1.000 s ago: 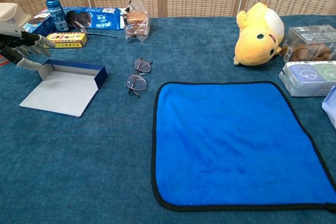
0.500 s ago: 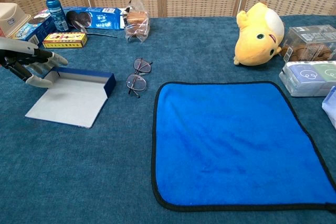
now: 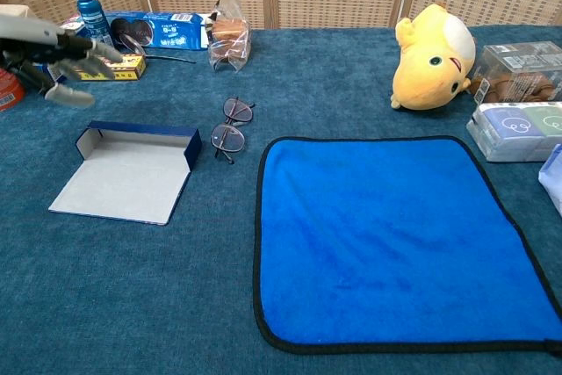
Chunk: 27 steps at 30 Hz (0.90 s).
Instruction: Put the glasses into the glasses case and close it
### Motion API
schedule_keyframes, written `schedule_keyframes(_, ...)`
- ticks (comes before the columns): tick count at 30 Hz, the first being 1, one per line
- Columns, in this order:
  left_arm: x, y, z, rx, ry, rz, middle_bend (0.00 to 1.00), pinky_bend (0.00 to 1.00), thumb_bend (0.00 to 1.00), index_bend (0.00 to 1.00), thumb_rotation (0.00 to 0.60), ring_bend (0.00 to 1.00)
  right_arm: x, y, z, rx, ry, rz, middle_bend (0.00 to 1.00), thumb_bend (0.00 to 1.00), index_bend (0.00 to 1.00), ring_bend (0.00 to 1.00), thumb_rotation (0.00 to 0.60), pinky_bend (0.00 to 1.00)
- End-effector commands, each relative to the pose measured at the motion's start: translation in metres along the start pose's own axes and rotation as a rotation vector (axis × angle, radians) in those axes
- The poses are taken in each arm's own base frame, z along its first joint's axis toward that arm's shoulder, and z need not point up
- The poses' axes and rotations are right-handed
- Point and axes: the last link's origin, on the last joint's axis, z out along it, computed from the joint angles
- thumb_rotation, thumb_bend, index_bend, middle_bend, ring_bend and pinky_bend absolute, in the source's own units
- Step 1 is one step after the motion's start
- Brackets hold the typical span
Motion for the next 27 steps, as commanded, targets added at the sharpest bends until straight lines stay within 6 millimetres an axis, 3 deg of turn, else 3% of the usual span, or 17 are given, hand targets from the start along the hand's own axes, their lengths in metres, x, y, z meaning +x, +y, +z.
schedule_keyframes(1, 0.01, 0.017, 0.011, -0.059, 0.071, 0.075, 0.16, 0.12, 0.31, 0.09, 0.452, 0.09, -0.002, 0.002, -0.001, -0.005, -0.002, 0.003, 0.26, 0.31, 0.2, 0.27, 0.6, 0.37)
schedule_keyframes(4, 0.008, 0.03, 0.022, -0.104, 0.103, 0.141, 0.16, 0.12, 0.31, 0.13, 0.465, 0.09, -0.002, 0.002, -0.002, -0.004, -0.003, 0.005, 0.26, 0.31, 0.2, 0.27, 0.6, 0.37)
schedule_keyframes(8, 0.002, 0.048, 0.039, -0.167, 0.156, 0.304, 0.13, 0.12, 0.33, 0.15, 0.579, 0.06, -0.002, 0.004, -0.003, -0.01, 0.004, 0.006, 0.26, 0.31, 0.2, 0.27, 0.6, 0.37)
schedule_keyframes(10, -0.002, 0.054, 0.044, -0.185, 0.17, 0.351, 0.11, 0.12, 0.33, 0.16, 0.599, 0.04, -0.001, 0.005, -0.004, -0.014, 0.006, 0.006, 0.26, 0.31, 0.2, 0.27, 0.6, 0.37)
schedule_keyframes(17, -0.023, 0.082, 0.07, -0.271, 0.233, 0.538, 0.07, 0.09, 0.33, 0.19, 0.6, 0.0, 0.0, 0.011, -0.009, -0.033, 0.009, 0.006, 0.26, 0.31, 0.2, 0.28, 0.6, 0.37)
schedule_keyframes(27, -0.043, 0.1, 0.082, -0.344, 0.217, 0.618, 0.06, 0.06, 0.33, 0.21, 0.6, 0.0, 0.002, 0.015, -0.013, -0.045, 0.018, 0.009, 0.26, 0.31, 0.19, 0.28, 0.6, 0.37)
